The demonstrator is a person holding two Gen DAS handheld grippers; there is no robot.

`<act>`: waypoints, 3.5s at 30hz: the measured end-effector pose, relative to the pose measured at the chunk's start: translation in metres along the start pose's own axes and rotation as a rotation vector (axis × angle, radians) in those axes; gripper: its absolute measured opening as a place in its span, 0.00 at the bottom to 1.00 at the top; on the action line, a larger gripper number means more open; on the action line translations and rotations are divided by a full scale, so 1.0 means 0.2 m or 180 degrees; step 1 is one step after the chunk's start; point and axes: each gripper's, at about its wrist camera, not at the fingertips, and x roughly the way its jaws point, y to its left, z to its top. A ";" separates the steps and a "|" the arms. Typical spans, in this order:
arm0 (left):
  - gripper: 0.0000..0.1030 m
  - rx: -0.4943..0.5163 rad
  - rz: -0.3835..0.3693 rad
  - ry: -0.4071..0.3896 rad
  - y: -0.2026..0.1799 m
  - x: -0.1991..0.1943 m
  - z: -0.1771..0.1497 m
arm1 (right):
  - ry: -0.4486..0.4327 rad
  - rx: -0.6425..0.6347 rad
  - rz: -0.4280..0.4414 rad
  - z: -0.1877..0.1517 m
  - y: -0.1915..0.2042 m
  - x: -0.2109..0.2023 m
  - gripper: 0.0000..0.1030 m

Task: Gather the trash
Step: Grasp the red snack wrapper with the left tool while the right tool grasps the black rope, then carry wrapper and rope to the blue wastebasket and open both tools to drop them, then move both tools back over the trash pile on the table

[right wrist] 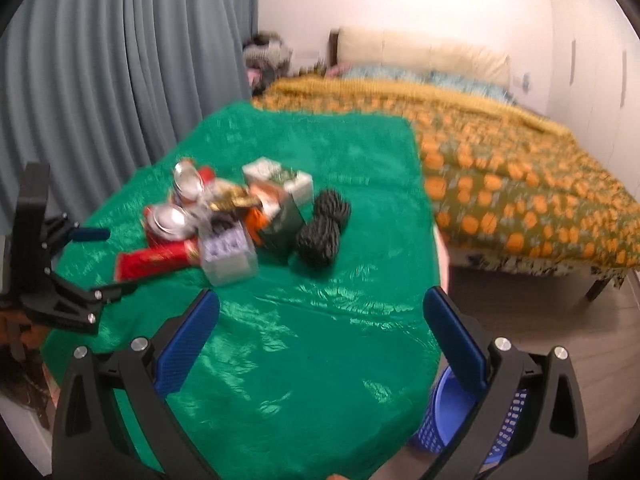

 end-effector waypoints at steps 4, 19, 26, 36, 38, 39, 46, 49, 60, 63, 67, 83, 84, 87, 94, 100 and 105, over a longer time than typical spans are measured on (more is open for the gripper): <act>0.76 0.0072 -0.0051 0.0120 0.00 0.10 0.04 | 0.0313 -0.0015 0.0184 0.14 -0.03 0.27 0.94; 0.26 -0.0298 -0.0306 0.0366 0.10 0.23 0.01 | 0.0922 0.0692 0.0546 0.25 -0.18 0.75 0.40; 0.14 -0.0590 -0.0391 0.0333 0.01 0.02 -0.11 | 0.0888 0.0498 0.0870 0.15 -0.10 0.41 0.39; 0.31 -0.0824 -0.0704 0.0406 -0.16 -0.09 -0.27 | 0.1346 -0.0032 0.0872 -0.22 0.06 0.18 0.61; 0.32 -0.0750 -0.0670 0.0433 -0.17 -0.08 -0.24 | 0.1319 -0.0072 0.0817 -0.21 0.06 0.18 0.69; 0.35 -0.0730 -0.0694 0.0447 -0.18 -0.08 -0.23 | 0.1312 -0.0082 0.0824 -0.20 0.07 0.18 0.69; 0.35 -0.0412 -0.0589 0.0554 -0.22 -0.04 -0.18 | 0.1408 -0.0096 0.0772 -0.12 0.12 0.29 0.59; 0.13 -0.0339 -0.0495 0.0551 -0.23 -0.05 -0.17 | 0.1467 -0.0069 0.0719 -0.13 0.09 0.30 0.33; 0.07 -0.0459 -0.1065 0.0046 -0.51 -0.18 0.21 | 0.0681 0.0679 0.0352 -0.12 -0.66 -0.14 0.32; 0.07 -0.0326 -0.1292 -0.0011 -0.76 -0.16 0.38 | 0.0673 0.0961 0.0085 -0.20 -0.94 -0.17 0.32; 0.07 -0.0163 -0.1544 0.0043 -1.13 -0.05 0.59 | 0.0717 0.1217 -0.0183 -0.34 -1.24 -0.16 0.32; 0.10 -0.0025 -0.1763 0.0551 -2.07 0.82 0.83 | 0.0911 0.1961 -0.0279 -0.71 -1.86 0.14 0.38; 0.20 -0.0016 -0.1761 0.0518 -2.09 0.86 0.83 | 0.0898 0.2038 -0.0254 -0.74 -1.89 0.16 0.46; 0.62 0.0011 -0.1736 0.0434 -2.10 0.90 0.83 | 0.0868 0.2233 -0.0242 -0.78 -1.96 0.17 0.66; 0.76 -0.0012 -0.1736 0.0066 -2.03 0.76 0.83 | 0.0573 0.2257 -0.0455 -0.74 -2.00 0.01 0.67; 0.95 -0.0099 -0.1697 -0.0571 -1.89 0.38 0.79 | 0.0193 0.1980 -0.0674 -0.61 -1.89 -0.20 0.78; 0.95 -0.0213 -0.1743 -0.0800 -1.73 0.09 0.69 | -0.0174 0.1538 -0.0931 -0.47 -1.70 -0.34 0.85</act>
